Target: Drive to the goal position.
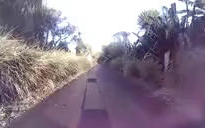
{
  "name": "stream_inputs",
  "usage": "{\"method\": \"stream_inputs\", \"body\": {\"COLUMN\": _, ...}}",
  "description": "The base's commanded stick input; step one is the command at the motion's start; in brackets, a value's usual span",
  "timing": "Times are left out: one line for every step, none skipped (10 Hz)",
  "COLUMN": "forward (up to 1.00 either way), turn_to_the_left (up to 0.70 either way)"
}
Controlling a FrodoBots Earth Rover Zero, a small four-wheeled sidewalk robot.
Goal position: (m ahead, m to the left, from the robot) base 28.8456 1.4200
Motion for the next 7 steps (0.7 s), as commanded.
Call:
{"method": "stream_inputs", "body": {"forward": 1.0, "turn_to_the_left": 0.0}}
{"method": "stream_inputs", "body": {"forward": 1.0, "turn_to_the_left": 0.0}}
{"method": "stream_inputs", "body": {"forward": 1.0, "turn_to_the_left": 0.0}}
{"method": "stream_inputs", "body": {"forward": 1.0, "turn_to_the_left": 0.0}}
{"method": "stream_inputs", "body": {"forward": 1.0, "turn_to_the_left": 0.0}}
{"method": "stream_inputs", "body": {"forward": 1.0, "turn_to_the_left": 0.0}}
{"method": "stream_inputs", "body": {"forward": 1.0, "turn_to_the_left": 0.0}}
